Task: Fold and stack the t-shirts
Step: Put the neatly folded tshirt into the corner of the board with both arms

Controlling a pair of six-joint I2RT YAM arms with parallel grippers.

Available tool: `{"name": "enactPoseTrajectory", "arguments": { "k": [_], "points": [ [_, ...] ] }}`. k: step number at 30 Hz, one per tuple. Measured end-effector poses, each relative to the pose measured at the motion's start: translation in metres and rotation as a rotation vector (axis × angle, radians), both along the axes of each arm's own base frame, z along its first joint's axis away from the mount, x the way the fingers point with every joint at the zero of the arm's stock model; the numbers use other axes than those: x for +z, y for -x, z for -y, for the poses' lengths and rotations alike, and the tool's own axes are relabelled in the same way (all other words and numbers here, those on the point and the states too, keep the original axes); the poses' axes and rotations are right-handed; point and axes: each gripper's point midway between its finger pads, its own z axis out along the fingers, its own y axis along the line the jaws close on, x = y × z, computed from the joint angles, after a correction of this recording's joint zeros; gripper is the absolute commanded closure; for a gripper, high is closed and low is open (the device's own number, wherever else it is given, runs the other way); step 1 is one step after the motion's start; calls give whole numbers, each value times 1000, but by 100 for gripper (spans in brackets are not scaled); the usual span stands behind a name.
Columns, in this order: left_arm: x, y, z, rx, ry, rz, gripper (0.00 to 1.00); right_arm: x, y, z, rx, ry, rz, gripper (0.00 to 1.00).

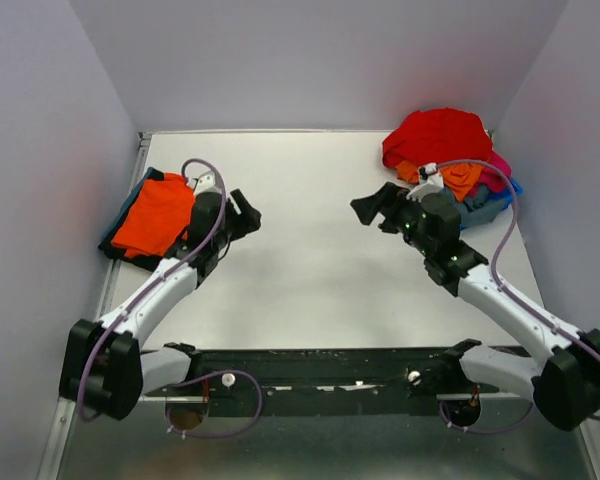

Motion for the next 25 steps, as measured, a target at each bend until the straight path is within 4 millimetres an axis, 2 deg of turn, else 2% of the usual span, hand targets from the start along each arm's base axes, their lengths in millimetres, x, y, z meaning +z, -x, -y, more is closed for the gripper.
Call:
{"name": "enactPoseTrajectory", "arguments": {
  "k": [1, 4, 7, 11, 15, 25],
  "points": [
    [-3, 12, 1, -23, -5, 14, 1, 1, 5, 5, -12, 6, 0, 0],
    [-13, 43, 3, -70, -6, 44, 1, -4, 38, 37, -76, 29, 14, 0],
    [-19, 68, 17, -141, 1, 86, 1, -18, 74, 68, -135, 41, 53, 0],
    [-36, 96, 35, -244, -13, 114, 1, -33, 101, 97, -194, 53, 120, 0],
    [-44, 104, 40, -281, -20, 135, 1, -49, 109, 109, -224, 79, 136, 0],
    [-39, 105, 45, -300, -13, 167, 1, -69, 108, 116, -250, 133, 94, 0]
  ]
}}
